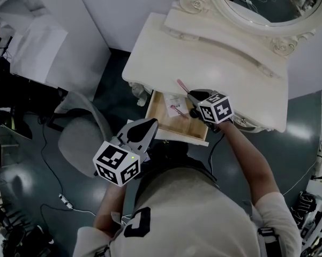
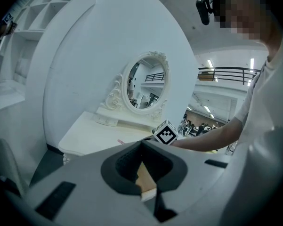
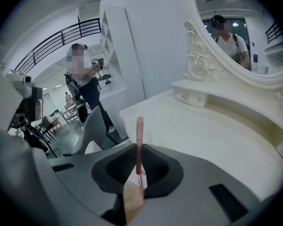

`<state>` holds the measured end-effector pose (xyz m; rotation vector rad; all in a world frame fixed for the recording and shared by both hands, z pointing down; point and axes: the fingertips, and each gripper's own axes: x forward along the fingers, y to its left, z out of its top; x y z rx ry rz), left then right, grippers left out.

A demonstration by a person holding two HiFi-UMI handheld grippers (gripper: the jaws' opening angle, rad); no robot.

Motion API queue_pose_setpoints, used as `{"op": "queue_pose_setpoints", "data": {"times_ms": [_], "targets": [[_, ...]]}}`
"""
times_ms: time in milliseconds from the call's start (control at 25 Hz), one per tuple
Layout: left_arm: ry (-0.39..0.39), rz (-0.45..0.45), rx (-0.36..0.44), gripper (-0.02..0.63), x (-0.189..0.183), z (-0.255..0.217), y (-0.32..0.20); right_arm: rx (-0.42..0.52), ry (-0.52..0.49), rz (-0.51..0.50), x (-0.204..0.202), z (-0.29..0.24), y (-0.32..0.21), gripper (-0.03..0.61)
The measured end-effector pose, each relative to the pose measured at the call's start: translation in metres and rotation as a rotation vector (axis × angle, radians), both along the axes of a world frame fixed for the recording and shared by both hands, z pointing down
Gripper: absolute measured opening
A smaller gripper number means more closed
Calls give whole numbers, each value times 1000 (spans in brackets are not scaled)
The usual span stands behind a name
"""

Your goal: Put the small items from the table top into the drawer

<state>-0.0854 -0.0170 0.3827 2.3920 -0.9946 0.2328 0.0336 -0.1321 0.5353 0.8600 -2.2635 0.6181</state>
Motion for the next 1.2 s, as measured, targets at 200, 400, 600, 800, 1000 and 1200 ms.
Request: {"op": "queue_pose_setpoints", "data": {"times_ms": [200,400,600,800,1000,1200], "targets": [[-12,5,-16,55,-8,6,3,-13,24,-45,-13,17,19,57],[-15,6,-28,55,-10,10,5,-29,46,-109,-23,35,35,57],[-30,-4,-32,55,-11,16,4,-40,82,-157,-26,53,47,57],[-34,-17,-45,55,-14,19,4,-31,123,-206,-29,68,55,57],[-48,-30,-56,55,-15,22,4,-27,161,-261,-31,90,62,57],[-65,-41,-71,55,-15,26,5,-52,189,-297,-30,111,72,57]]}}
